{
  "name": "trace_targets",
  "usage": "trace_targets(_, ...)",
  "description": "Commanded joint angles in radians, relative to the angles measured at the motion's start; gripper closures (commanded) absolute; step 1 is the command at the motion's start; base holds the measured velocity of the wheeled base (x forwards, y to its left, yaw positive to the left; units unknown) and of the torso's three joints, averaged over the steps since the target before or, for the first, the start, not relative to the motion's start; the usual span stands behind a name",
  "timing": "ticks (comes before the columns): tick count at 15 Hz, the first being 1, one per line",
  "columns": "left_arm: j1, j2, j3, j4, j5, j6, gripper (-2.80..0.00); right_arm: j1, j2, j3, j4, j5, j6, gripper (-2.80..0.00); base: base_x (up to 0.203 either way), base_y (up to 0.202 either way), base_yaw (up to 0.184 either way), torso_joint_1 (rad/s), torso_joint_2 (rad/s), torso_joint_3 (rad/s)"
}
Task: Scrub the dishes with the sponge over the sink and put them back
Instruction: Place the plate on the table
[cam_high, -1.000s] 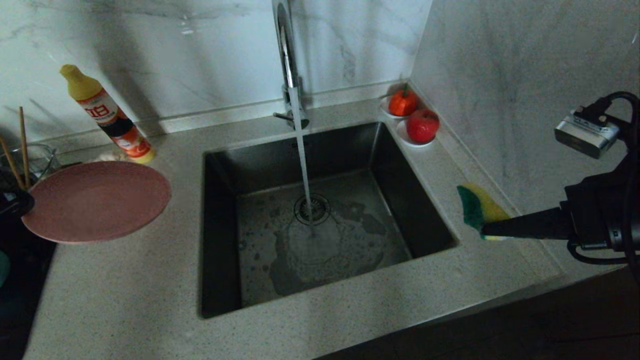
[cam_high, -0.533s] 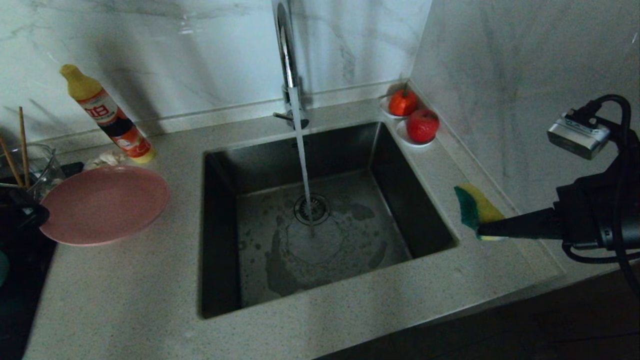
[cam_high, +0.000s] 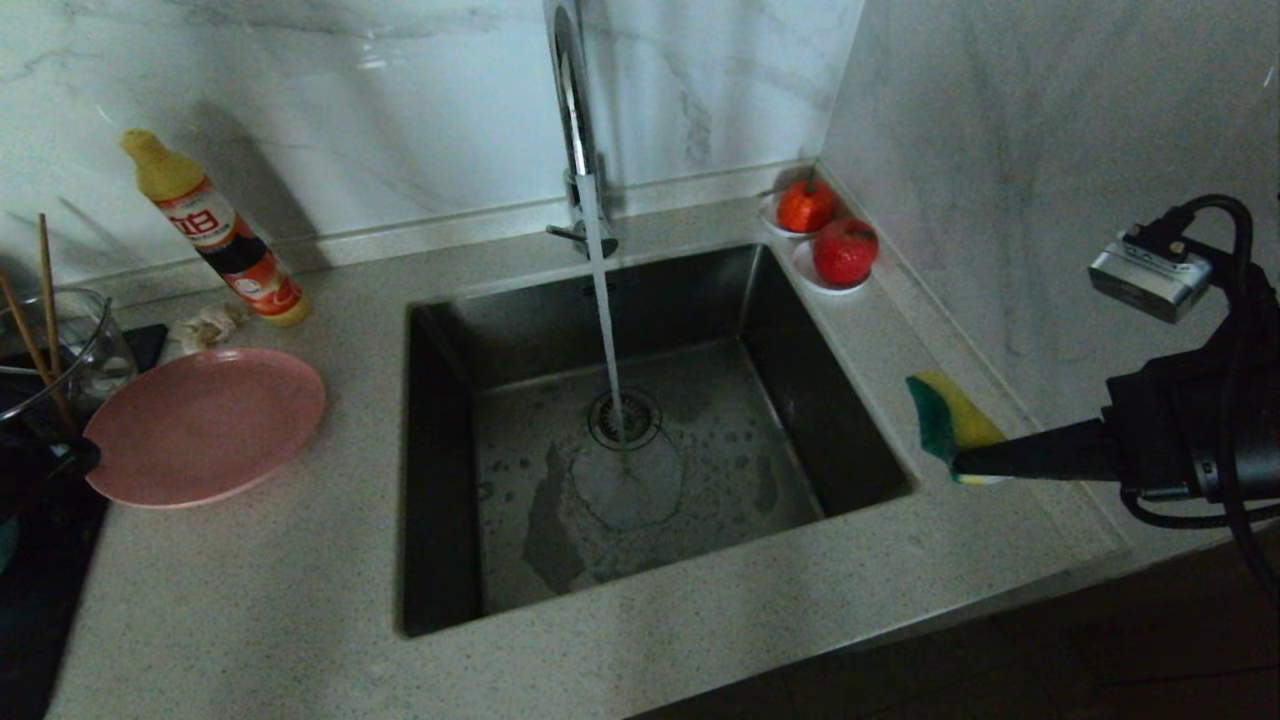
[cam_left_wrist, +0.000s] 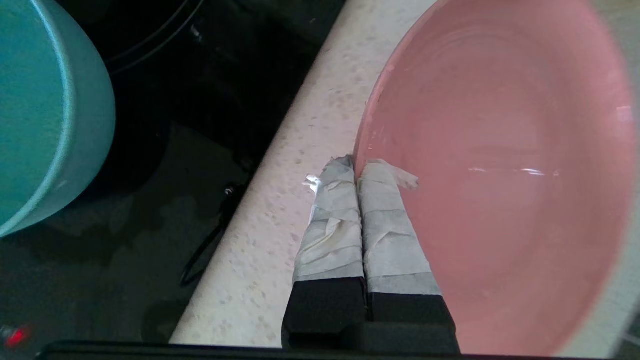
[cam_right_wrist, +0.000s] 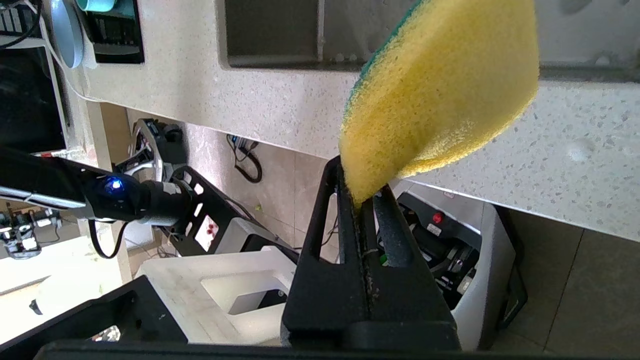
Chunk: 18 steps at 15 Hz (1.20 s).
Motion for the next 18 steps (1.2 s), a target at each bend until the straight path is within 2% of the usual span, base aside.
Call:
trace_targets(1, 0.001, 0.056, 0.002, -0.036, 0.001, 0.002, 0.00, 0.001, 0.000, 0.003, 0.002, 0.003, 0.002, 0.00, 0.000, 0.000, 0.000, 0.000, 0.00, 0.000)
trace_targets(5, 0.002, 0.064, 0.004, -0.040, 0.011, 0.014, 0.00, 0.001, 0.003, 0.003, 0.002, 0.005, 0.000, 0.00, 0.000, 0.000, 0.000, 0.000, 0.00, 0.000)
trace_targets(6, 0.002, 0.059, 0.005, -0.040, 0.019, 0.024, -2.80, 0.001, 0.003, 0.001, 0.002, 0.005, 0.000, 0.00, 0.000, 0.000, 0.000, 0.000, 0.00, 0.000)
trace_targets(13, 0.001, -0.078, -0.031, -0.020, 0.012, 0.017, -2.80, 0.001, -0.001, 0.001, 0.002, 0.006, 0.002, 0.00, 0.000, 0.000, 0.000, 0.000, 0.00, 0.000)
trace_targets(15, -0.006, -0.164, -0.071, 0.042, 0.004, 0.013, -2.80, 0.001, 0.000, 0.004, 0.002, 0.005, 0.002, 0.00, 0.000, 0.000, 0.000, 0.000, 0.00, 0.000)
trace_targets(17, -0.063, -0.229, -0.171, 0.168, -0.006, 0.009, -2.80, 0.001, 0.003, 0.006, 0.002, 0.003, 0.002, 0.00, 0.000, 0.000, 0.000, 0.000, 0.00, 0.000)
trace_targets(18, -0.109, -0.245, -0.222, 0.231, -0.007, 0.008, 0.00, 0.001, 0.003, 0.004, 0.002, 0.002, 0.002, 0.00, 0.000, 0.000, 0.000, 0.000, 0.00, 0.000)
